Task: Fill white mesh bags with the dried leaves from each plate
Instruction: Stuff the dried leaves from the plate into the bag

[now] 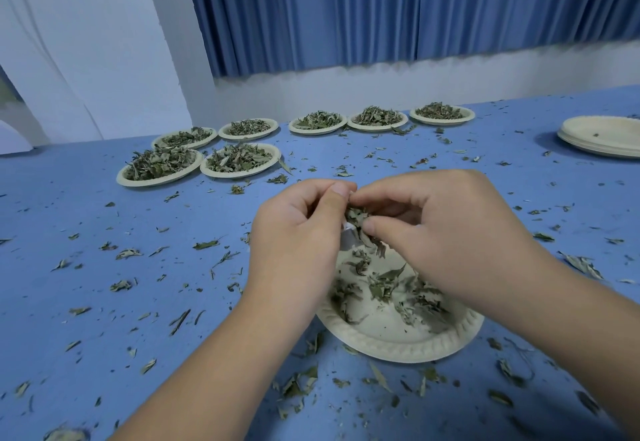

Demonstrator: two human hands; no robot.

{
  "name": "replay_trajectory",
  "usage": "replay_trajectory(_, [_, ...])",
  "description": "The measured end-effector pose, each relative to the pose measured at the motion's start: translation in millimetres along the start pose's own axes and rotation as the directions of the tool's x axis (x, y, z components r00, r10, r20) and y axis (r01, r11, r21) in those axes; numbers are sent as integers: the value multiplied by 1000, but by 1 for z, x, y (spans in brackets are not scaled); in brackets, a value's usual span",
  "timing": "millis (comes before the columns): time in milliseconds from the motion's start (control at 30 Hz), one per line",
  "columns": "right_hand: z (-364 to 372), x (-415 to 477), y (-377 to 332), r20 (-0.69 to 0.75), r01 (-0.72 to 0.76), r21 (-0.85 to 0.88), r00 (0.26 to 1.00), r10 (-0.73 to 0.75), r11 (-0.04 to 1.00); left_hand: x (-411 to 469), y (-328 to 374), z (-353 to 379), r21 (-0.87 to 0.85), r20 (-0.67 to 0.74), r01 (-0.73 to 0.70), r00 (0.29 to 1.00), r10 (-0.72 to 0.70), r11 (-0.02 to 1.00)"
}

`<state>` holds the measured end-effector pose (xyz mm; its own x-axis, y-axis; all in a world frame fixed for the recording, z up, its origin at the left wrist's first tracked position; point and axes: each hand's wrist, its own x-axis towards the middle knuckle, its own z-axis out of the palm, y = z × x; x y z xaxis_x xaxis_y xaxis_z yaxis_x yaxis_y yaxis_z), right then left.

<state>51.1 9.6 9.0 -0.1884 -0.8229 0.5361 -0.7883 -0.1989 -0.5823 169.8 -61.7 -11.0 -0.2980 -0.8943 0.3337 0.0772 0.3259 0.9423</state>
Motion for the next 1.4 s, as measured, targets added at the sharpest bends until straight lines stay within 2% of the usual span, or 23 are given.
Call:
replay_trajectory(167, [-3,9,1,15,-63,77,998,62,995,-2,1,2,-6,37,4,999,-4,1000])
replay_trajectory(333, [-4,18,3,17,-113,22,993,113,993,-4,3,3,-36,61,8,998,-6,999])
replay_trajectory(500, [-11,26,12,136,-235,-68,961,243,970,-2,5,1,-80,34,6,999,-3,997])
replay_trajectory(633, [-5,20,12,204,-379,194,918,340,905,-4,6,2,-82,20,-24,999,25,996])
replay_trajectory(700, [-1,15,10,192,-394,320,918,348,862,-5,6,3,-85,6,-23,1000,23,996])
replay_trajectory(767, [2,11,9,101,-352,357,935,339,865,-5,5,3,-70,-2,-29,1000,29,997])
replay_trajectory(933, [6,4,9,-132,-203,158,966,224,966,-5,3,4,-52,-2,-35,999,35,998])
replay_trajectory(1033, [9,1,8,-203,-92,43,974,99,995,-6,4,5,-77,5,-41,999,41,996])
replay_trajectory(1167, [8,-3,5,-149,33,-78,988,-44,996,-6,5,4,-136,9,-20,1000,21,991])
replay_trajectory(1300, [2,-4,3,21,69,-50,997,-68,996,-3,4,1,-156,-7,6,1000,-7,988])
replay_trajectory(1400, [-2,-1,3,31,90,-65,996,-88,994,-2,5,-1,-160,-5,11,1000,-11,987])
